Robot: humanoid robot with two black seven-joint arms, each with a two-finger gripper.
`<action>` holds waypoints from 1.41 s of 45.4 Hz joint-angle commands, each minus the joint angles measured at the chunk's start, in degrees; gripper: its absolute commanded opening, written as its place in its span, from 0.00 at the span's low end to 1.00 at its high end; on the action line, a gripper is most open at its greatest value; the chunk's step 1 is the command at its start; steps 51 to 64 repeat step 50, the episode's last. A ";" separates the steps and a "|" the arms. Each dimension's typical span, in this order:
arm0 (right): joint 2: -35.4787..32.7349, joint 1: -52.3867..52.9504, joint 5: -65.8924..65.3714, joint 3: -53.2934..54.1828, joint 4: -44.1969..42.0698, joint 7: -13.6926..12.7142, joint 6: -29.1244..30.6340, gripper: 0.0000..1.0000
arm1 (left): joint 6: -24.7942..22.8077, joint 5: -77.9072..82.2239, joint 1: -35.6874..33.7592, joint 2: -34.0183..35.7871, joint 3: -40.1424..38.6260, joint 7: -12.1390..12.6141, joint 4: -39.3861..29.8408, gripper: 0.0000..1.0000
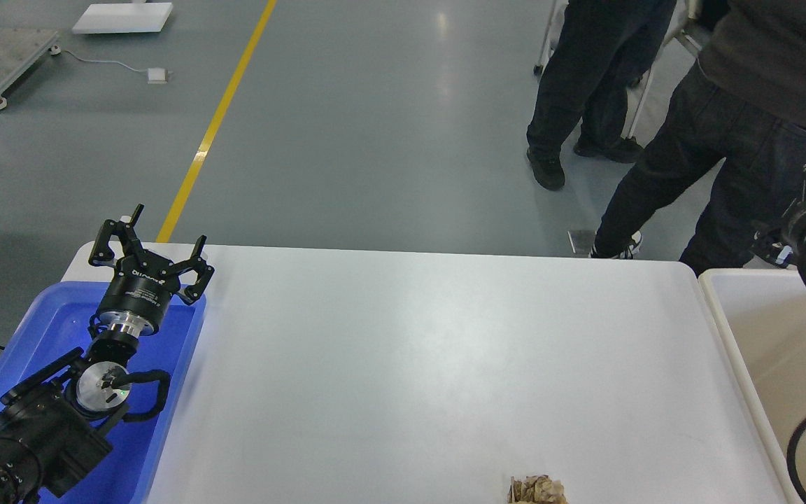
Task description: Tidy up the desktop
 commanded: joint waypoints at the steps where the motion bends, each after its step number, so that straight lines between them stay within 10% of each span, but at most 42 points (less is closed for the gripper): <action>1: 5.43 1.40 6.01 8.01 7.72 -0.01 6.46 0.99 | 0.00 0.00 0.00 -0.01 0.00 0.00 -0.01 1.00; 23: 21.87 -6.95 7.85 9.06 7.90 0.07 16.22 1.00 | 0.00 0.00 0.00 -0.01 0.00 0.00 -0.01 1.00; 64: 24.33 -12.05 7.86 8.98 7.81 0.16 23.34 1.00 | -0.09 0.00 0.00 -0.01 0.00 0.00 -0.01 1.00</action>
